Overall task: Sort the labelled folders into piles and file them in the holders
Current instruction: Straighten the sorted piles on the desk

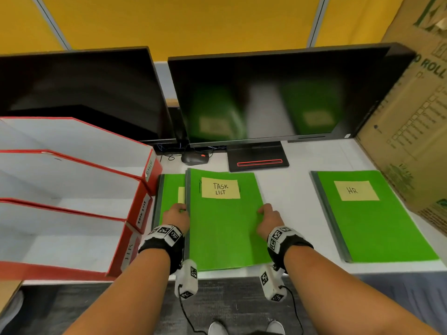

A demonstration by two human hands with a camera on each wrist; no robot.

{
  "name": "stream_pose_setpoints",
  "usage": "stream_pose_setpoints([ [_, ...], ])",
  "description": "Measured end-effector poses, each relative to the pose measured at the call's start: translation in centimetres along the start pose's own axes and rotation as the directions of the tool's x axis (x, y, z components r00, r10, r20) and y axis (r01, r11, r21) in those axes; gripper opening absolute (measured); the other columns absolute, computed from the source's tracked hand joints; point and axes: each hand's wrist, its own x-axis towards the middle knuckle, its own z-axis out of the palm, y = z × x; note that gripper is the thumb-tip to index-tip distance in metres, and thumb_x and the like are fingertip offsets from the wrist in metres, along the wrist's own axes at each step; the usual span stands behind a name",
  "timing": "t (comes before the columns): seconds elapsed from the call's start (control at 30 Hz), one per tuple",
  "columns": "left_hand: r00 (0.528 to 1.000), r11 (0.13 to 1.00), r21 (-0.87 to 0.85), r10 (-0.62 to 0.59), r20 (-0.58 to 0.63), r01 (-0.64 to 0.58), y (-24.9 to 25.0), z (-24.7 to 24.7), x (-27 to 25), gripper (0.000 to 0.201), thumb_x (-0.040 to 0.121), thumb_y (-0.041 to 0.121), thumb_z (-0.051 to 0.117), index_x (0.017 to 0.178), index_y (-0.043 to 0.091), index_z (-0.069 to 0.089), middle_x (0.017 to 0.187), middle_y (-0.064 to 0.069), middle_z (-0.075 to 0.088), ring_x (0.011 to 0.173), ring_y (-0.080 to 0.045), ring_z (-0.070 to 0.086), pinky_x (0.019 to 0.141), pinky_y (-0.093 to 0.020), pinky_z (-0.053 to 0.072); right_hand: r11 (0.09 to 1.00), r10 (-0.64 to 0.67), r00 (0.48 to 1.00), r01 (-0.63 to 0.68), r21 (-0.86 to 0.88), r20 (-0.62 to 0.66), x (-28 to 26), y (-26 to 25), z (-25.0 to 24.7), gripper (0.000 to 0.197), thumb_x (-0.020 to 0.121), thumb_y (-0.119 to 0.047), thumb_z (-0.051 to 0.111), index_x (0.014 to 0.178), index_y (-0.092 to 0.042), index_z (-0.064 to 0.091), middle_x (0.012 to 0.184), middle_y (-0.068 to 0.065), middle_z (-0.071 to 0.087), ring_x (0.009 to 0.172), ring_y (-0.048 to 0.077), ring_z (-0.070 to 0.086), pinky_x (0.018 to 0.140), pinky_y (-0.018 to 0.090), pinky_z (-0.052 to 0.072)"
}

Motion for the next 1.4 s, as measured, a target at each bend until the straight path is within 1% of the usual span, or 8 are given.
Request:
stream_pose_setpoints([
  [0.27, 0.946, 0.993, -0.021, 0.120, 0.302, -0.119, 5.1, 5.2, -3.1, 0.080, 0.079, -0.009, 0.051, 0.141, 0.030, 0.021, 0.075, -0.006, 0.051, 0.060, -0.023, 0.052, 0.053, -0.033, 0.051, 0.969, 0.099, 0.995, -0.102, -0.227, -0.024, 0.8, 5.3, -4.3, 0.045, 0.082, -0.008, 0.055, 0.126, -0.013, 0.051, 0.130, 0.013, 0.036, 0.115, 0.032, 0.050, 0.098, 0.036, 0.046],
  [0.53, 0.930, 0.979, 0.046, 0.175, 0.322, -0.200, 8.3, 10.3, -4.8, 0.065, 0.082, -0.008, 0.055, 0.138, 0.021, 0.041, 0.133, -0.015, 0.052, 0.105, -0.030, 0.061, 0.078, -0.031, 0.056, 0.908, -0.095, 0.978, 0.162, -0.387, 0.186, 1.3, 9.3, -6.4, 0.061, 0.081, -0.013, 0.061, 0.140, -0.018, 0.044, 0.154, 0.008, 0.022, 0.138, 0.031, 0.031, 0.113, 0.040, 0.032],
  [0.83, 0.906, 0.962, 0.139, 0.164, 0.391, -0.234, 9.9, 13.5, -5.6, 0.065, 0.081, -0.006, 0.051, 0.143, 0.013, 0.041, 0.146, -0.012, 0.042, 0.120, -0.031, 0.055, 0.092, -0.031, 0.050, 0.911, -0.105, 0.985, 0.150, -0.385, 0.135, 2.2, 11.9, -8.2, 0.058, 0.082, 0.000, 0.054, 0.138, -0.014, 0.047, 0.157, 0.007, 0.016, 0.144, 0.031, 0.020, 0.117, 0.033, 0.024],
  [0.93, 0.899, 0.944, 0.181, 0.188, 0.395, -0.277, 10.2, 14.1, -5.3, 0.056, 0.083, -0.005, 0.052, 0.138, 0.005, 0.047, 0.137, -0.013, 0.051, 0.114, -0.021, 0.053, 0.084, -0.018, 0.040, 0.906, -0.114, 0.986, 0.152, -0.396, 0.118, 2.4, 12.0, -8.1, 0.053, 0.081, 0.000, 0.053, 0.132, -0.013, 0.053, 0.155, 0.008, 0.020, 0.141, 0.031, 0.025, 0.116, 0.032, 0.027],
  [1.07, 0.903, 0.938, 0.212, 0.175, 0.393, -0.274, 10.2, 14.6, -5.0, 0.024, 0.080, -0.001, 0.053, 0.097, 0.017, 0.052, 0.080, 0.006, 0.045, 0.089, -0.017, 0.048, 0.075, -0.018, 0.033, 0.917, -0.080, 0.990, 0.119, -0.380, 0.115, 2.4, 11.9, -8.4, 0.050, 0.081, -0.005, 0.054, 0.130, -0.015, 0.056, 0.152, 0.007, 0.025, 0.135, 0.030, 0.033, 0.113, 0.030, 0.031],
  [1.13, 0.908, 0.942, 0.206, 0.172, 0.381, -0.265, 9.9, 14.4, -4.7, 0.023, 0.080, 0.000, 0.055, 0.098, 0.014, 0.059, 0.092, 0.001, 0.053, 0.085, -0.015, 0.054, 0.076, -0.019, 0.035, 0.923, -0.052, 0.991, 0.095, -0.372, 0.125, 2.4, 11.7, -8.6, 0.052, 0.080, -0.006, 0.054, 0.131, -0.016, 0.054, 0.150, 0.007, 0.026, 0.134, 0.030, 0.034, 0.112, 0.029, 0.032],
  [1.23, 0.939, 0.965, 0.134, 0.175, 0.297, -0.223, 9.2, 13.5, -4.3, 0.057, 0.084, 0.003, 0.056, 0.139, 0.012, 0.044, 0.140, -0.012, 0.047, 0.121, -0.028, 0.054, 0.093, -0.027, 0.046, 0.907, -0.040, 0.993, 0.083, -0.414, 0.112, 2.0, 10.9, -8.7, 0.049, 0.080, -0.009, 0.055, 0.129, -0.015, 0.055, 0.144, 0.009, 0.032, 0.128, 0.030, 0.039, 0.108, 0.034, 0.038],
  [1.4, 0.990, 0.985, 0.130, 0.096, 0.107, -0.110, 6.9, 9.2, -2.8, 0.060, 0.084, 0.002, 0.053, 0.141, 0.015, 0.043, 0.139, -0.015, 0.048, 0.105, -0.034, 0.062, 0.075, -0.032, 0.054, 0.934, -0.118, 0.987, 0.148, -0.325, 0.109, 1.5, 7.7, -7.5, 0.050, 0.081, -0.006, 0.055, 0.130, -0.016, 0.051, 0.132, 0.011, 0.041, 0.123, 0.031, 0.042, 0.101, 0.040, 0.046],
])
